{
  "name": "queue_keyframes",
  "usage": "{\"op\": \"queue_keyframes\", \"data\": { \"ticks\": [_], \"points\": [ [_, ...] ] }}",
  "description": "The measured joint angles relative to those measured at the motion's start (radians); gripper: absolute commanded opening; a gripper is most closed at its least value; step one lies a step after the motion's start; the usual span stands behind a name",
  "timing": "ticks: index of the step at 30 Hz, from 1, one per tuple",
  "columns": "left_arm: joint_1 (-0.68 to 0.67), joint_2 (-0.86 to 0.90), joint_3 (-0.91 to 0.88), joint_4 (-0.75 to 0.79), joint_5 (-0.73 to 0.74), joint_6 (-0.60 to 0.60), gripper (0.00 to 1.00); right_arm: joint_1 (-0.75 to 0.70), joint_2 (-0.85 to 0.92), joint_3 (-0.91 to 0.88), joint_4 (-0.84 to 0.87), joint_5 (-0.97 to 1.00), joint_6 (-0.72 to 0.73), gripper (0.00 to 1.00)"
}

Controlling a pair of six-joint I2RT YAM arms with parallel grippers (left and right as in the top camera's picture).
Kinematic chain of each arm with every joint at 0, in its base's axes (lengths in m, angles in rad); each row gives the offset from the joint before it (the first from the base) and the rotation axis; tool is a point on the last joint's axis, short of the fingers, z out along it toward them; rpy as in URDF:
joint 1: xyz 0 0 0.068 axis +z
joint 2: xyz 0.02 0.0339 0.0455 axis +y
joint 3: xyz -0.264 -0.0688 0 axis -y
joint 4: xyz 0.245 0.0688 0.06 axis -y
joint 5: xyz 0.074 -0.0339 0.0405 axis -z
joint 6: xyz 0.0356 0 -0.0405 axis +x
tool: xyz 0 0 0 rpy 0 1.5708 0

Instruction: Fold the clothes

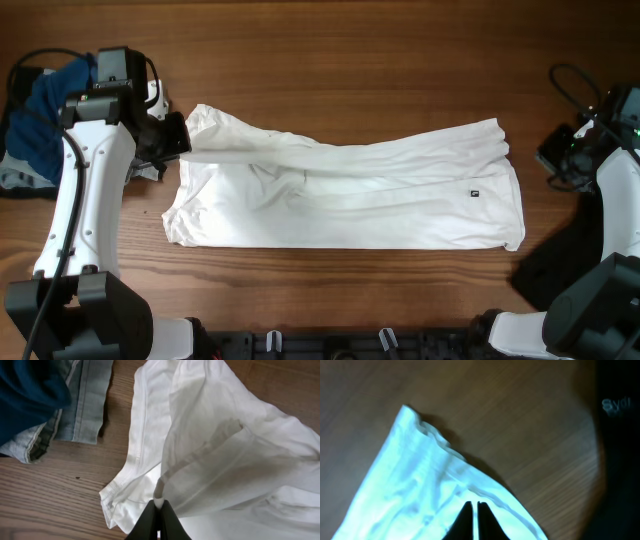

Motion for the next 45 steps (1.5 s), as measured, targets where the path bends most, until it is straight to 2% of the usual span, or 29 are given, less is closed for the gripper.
{"op": "queue_keyframes", "data": {
  "ticks": [1, 5, 11, 16, 21, 25, 27, 30, 34, 38, 41, 42, 45],
  "points": [
    [0.0, 0.0, -0.003, 0.008, -0.002, 0.0, 0.04, -0.001, 0.0, -0.001, 0.043, -0.04, -0.031, 0.32],
    [0.0, 0.0, -0.003, 0.053, -0.003, -0.005, 0.04, 0.014, 0.008, -0.002, 0.187, -0.186, -0.107, 0.43],
    [0.0, 0.0, -0.003, 0.103, 0.01, -0.011, 0.04, 0.05, 0.113, -0.001, 0.306, -0.219, -0.095, 0.48],
    [0.0, 0.0, -0.003, 0.125, 0.019, -0.012, 0.04, 0.055, 0.261, -0.002, 0.383, -0.215, -0.083, 0.55],
    [0.0, 0.0, -0.003, 0.128, 0.019, -0.012, 0.04, 0.055, 0.31, -0.002, 0.449, -0.208, -0.078, 0.64],
    [0.0, 0.0, -0.003, 0.127, 0.019, -0.012, 0.04, 0.056, 0.369, -0.002, 0.5, -0.22, -0.076, 0.64],
    [0.0, 0.0, -0.003, 0.127, 0.019, -0.012, 0.04, 0.058, 0.406, -0.002, 0.507, -0.24, -0.077, 0.6],
    [0.0, 0.0, -0.003, 0.128, 0.019, -0.012, 0.04, 0.062, 0.419, 0.005, 0.513, -0.276, -0.069, 0.41],
    [0.0, 0.0, -0.003, 0.127, 0.02, -0.013, 0.04, 0.07, 0.433, 0.005, 0.523, -0.315, -0.069, 0.38],
    [0.0, 0.0, -0.003, 0.127, 0.019, -0.016, 0.04, 0.071, 0.442, 0.005, 0.535, -0.343, -0.068, 0.31],
    [0.0, 0.0, -0.003, 0.127, 0.019, -0.018, 0.04, 0.071, 0.443, 0.005, 0.517, -0.351, -0.065, 0.16],
    [0.0, 0.0, -0.003, 0.127, 0.02, -0.019, 0.04, 0.071, 0.443, 0.005, 0.51, -0.354, -0.064, 0.05],
    [0.0, 0.0, -0.003, 0.127, 0.02, -0.019, 0.04, 0.071, 0.446, 0.003, 0.517, -0.367, -0.064, 0.04]
  ]
}}
